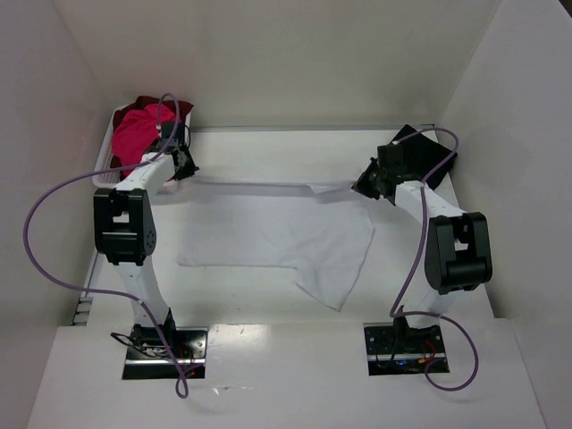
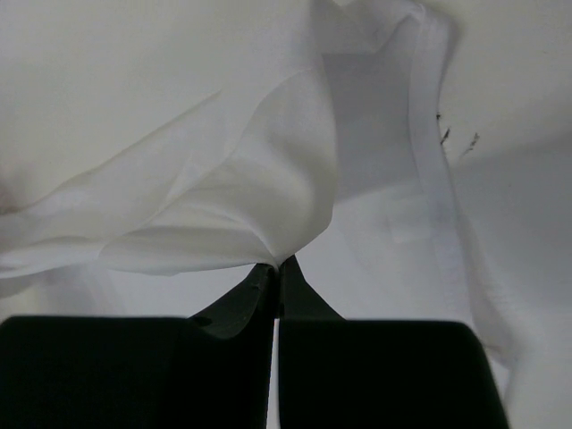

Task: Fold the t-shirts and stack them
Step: Fold the flattened tshirt in 1/3 of the way

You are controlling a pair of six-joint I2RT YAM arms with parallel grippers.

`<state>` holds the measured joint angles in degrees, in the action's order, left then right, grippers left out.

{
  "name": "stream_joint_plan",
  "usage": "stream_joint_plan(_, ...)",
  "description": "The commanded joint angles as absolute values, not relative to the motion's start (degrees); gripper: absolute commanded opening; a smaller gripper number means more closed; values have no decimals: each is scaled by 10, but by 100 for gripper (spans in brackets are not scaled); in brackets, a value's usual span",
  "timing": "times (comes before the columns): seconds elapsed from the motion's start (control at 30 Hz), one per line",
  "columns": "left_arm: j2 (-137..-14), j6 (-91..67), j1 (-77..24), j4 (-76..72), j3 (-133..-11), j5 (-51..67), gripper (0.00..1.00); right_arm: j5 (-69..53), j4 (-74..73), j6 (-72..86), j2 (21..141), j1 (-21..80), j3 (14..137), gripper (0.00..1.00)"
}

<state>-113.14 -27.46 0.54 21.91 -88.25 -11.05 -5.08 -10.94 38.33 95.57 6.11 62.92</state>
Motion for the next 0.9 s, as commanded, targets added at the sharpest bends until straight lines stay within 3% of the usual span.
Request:
stream_joint_plan(0.0, -1100, -288, 12, 209, -874, -112, 0, -30, -110, 388, 905, 40, 606, 0)
stream_joint_plan(0.7, -1082, -345, -5, 235, -790, -171, 0, -61, -95, 364, 932, 40, 536, 0)
stream_joint_plan(0.77, -1077, -352, -5, 240, -785, -183, 0, -61, -95, 364, 939, 40, 536, 5)
stream_joint_plan(0.8, -1077, -359, -5, 245, -785, -188, 0, -61, -95, 358, 945, 40, 536, 17)
stream_joint_plan(0.83, -1077, -359, -5, 245, -785, -188, 5, -61, -100, 358, 950, 40, 542, 38)
stream_joint_plan(0.87, -1077, -359, -5, 245, -790, -181, 13, -61, -100, 358, 950, 40, 542, 39)
